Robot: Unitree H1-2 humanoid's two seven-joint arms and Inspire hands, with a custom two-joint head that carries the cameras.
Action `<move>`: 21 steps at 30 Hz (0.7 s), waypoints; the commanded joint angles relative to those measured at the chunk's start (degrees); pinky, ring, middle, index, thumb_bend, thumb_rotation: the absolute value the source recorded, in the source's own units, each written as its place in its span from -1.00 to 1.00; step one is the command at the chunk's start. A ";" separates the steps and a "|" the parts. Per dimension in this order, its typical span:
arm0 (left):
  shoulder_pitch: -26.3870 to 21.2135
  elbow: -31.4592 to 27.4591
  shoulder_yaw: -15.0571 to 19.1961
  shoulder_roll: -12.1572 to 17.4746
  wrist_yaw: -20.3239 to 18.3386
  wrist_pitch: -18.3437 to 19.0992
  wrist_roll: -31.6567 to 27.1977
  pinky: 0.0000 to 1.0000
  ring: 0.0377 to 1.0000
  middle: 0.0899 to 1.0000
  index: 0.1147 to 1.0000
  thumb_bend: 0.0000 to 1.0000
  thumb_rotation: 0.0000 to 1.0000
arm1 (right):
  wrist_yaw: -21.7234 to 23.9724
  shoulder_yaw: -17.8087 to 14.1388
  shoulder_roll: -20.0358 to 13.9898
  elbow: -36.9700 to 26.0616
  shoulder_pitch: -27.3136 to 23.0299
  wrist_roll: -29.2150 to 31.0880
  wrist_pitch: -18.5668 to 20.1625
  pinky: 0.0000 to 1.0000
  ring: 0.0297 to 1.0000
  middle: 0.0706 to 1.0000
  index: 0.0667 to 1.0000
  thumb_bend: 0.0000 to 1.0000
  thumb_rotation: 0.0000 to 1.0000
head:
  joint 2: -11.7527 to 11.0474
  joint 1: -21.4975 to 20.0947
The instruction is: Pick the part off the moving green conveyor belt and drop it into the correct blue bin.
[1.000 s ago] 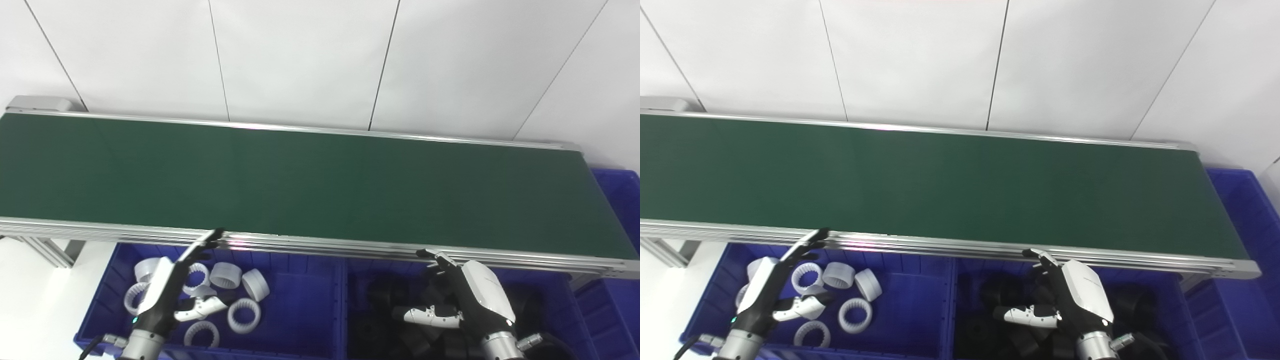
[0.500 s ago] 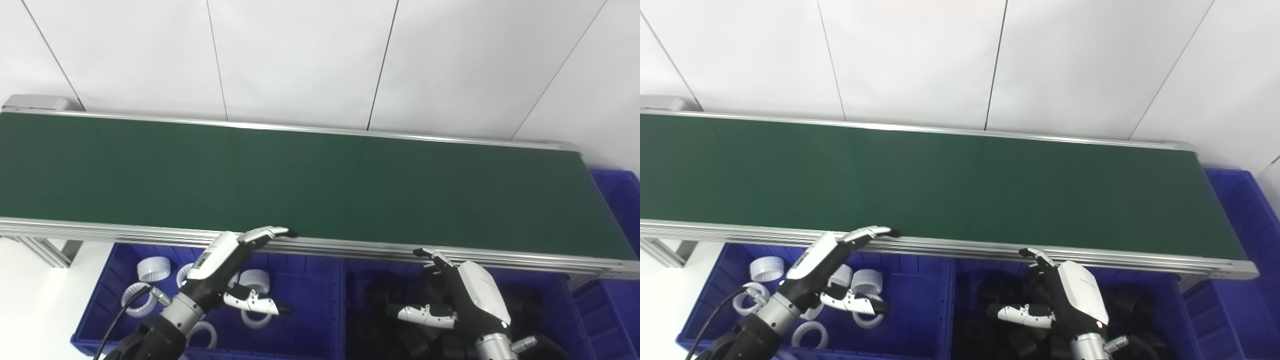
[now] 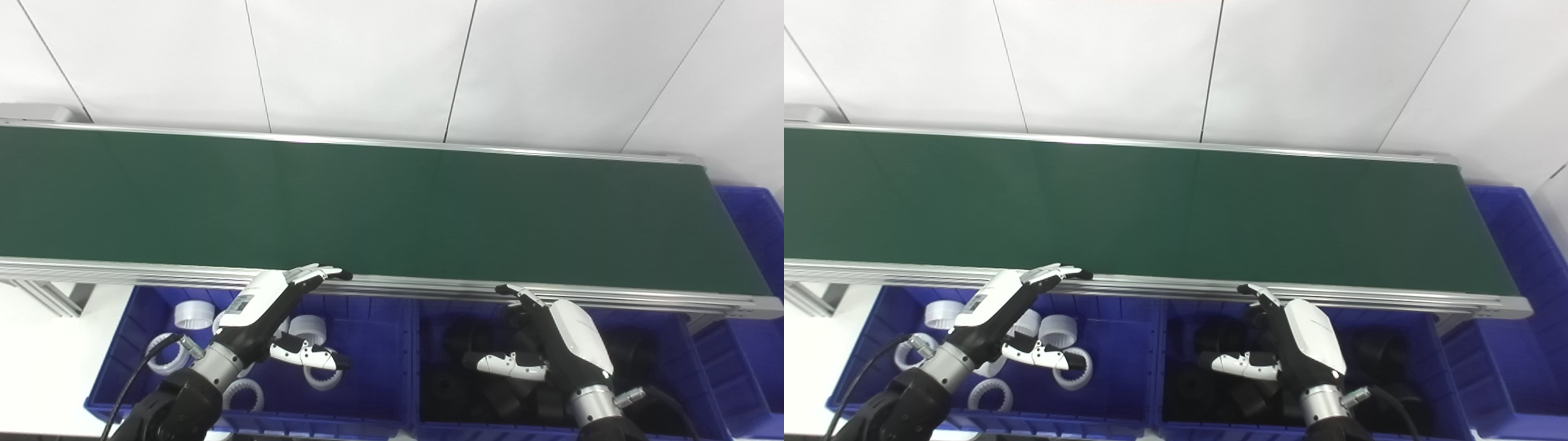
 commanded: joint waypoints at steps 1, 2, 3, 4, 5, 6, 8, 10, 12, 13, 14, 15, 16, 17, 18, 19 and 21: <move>-0.27 -0.55 0.72 -0.31 2.14 -1.79 -1.28 0.79 0.80 0.69 0.60 0.75 0.07 | -0.60 -0.19 0.12 -1.74 -0.70 -0.23 0.15 0.22 0.31 0.34 0.65 0.74 0.06 | 0.05 0.07; -0.09 -0.62 0.86 -0.41 2.09 -1.54 -1.51 0.79 0.80 0.69 0.60 0.75 0.07 | -0.66 -0.19 0.10 -1.66 -0.71 -0.22 0.02 0.22 0.31 0.34 0.65 0.74 0.05 | -0.01 0.12; 0.05 -0.64 0.99 -0.47 2.02 -1.43 -1.90 0.80 0.81 0.70 0.60 0.74 0.06 | -0.67 -0.20 0.08 -1.61 -0.72 -0.21 -0.04 0.23 0.31 0.34 0.65 0.73 0.05 | -0.01 0.12; 0.20 -0.75 1.09 -0.49 1.87 -1.17 -2.12 0.80 0.82 0.70 0.60 0.73 0.06 | -0.72 -0.20 0.09 -1.56 -0.72 -0.17 -0.12 0.24 0.32 0.34 0.65 0.73 0.05 | 0.06 0.19; 0.33 -0.88 1.17 -0.49 1.71 -0.89 -2.33 0.81 0.83 0.71 0.60 0.73 0.06 | -0.74 -0.20 0.09 -1.53 -0.74 -0.15 -0.15 0.24 0.32 0.34 0.65 0.74 0.04 | 0.06 0.19; 0.43 -0.88 1.26 -0.49 1.70 -0.88 -2.48 0.80 0.84 0.72 0.61 0.72 0.07 | -0.78 -0.15 0.09 -1.49 -0.76 -0.22 -0.21 0.24 0.31 0.34 0.65 0.74 0.04 | 0.02 0.29; 0.55 -0.71 1.50 -0.53 1.76 -1.03 -2.95 0.80 0.84 0.73 0.62 0.71 0.07 | -0.83 -0.06 0.05 -1.39 -0.79 -0.32 -0.33 0.24 0.32 0.34 0.65 0.74 0.05 | -0.09 0.35; 0.56 -0.59 1.61 -0.53 1.82 -1.04 -3.08 0.81 0.85 0.75 0.62 0.72 0.07 | -0.82 -0.01 0.04 -1.32 -0.81 -0.30 -0.39 0.25 0.32 0.34 0.65 0.74 0.07 | -0.11 0.27; 0.53 -0.50 1.66 -0.46 1.85 -1.04 -2.86 0.81 0.85 0.75 0.63 0.72 0.07 | -0.80 -0.05 0.13 -1.30 -0.84 -0.16 -0.29 0.24 0.32 0.34 0.65 0.73 0.07 | -0.12 0.21; 0.52 -0.45 1.68 -0.42 1.85 -1.10 -2.76 0.81 0.84 0.76 0.64 0.71 0.08 | -0.80 -0.08 0.20 -1.29 -0.85 -0.10 -0.21 0.24 0.31 0.34 0.65 0.73 0.04 | -0.12 0.21; 0.49 -0.44 1.68 -0.33 1.70 -1.05 -2.69 0.80 0.84 0.76 0.64 0.71 0.09 | -0.75 -0.04 0.19 -1.29 -0.89 -0.17 -0.17 0.24 0.31 0.34 0.65 0.73 0.03 | -0.14 0.23; 0.44 -0.45 1.65 -0.24 1.56 -0.98 -2.58 0.83 0.85 0.77 0.65 0.71 0.10 | -0.74 -0.01 0.19 -1.30 -0.91 -0.24 -0.14 0.23 0.31 0.34 0.65 0.73 0.04 | -0.12 0.27; 0.41 -0.56 1.61 -0.17 1.36 -0.78 -2.48 0.85 0.86 0.78 0.67 0.72 0.10 | -0.77 0.02 0.17 -1.28 -0.94 -0.32 -0.19 0.23 0.31 0.34 0.65 0.74 0.05 | -0.12 0.27; 0.34 -0.71 1.55 -0.12 1.10 -0.45 -2.35 0.85 0.87 0.79 0.67 0.72 0.10 | -0.77 0.07 0.15 -1.29 -0.96 -0.41 -0.21 0.23 0.31 0.34 0.65 0.74 0.05 | -0.11 0.28; 0.27 -0.87 1.51 -0.13 0.88 -0.15 -2.30 0.85 0.87 0.79 0.67 0.73 0.03 | -0.74 0.08 0.14 -1.28 -0.97 -0.43 -0.18 0.23 0.31 0.34 0.65 0.75 0.06 | -0.16 0.30; 0.18 -1.07 1.46 -0.21 0.68 0.26 -2.19 0.86 0.87 0.79 0.68 0.74 -0.13 | -0.69 0.10 0.13 -1.28 -0.99 -0.46 -0.13 0.23 0.31 0.34 0.66 0.75 0.07 | -0.21 0.31; -0.01 -1.37 1.34 -0.37 0.27 1.20 -1.93 0.84 0.87 0.79 0.68 0.75 -0.30 | -0.59 0.16 0.10 -1.30 -1.02 -0.55 -0.01 0.23 0.31 0.35 0.66 0.75 0.08 | -0.19 0.32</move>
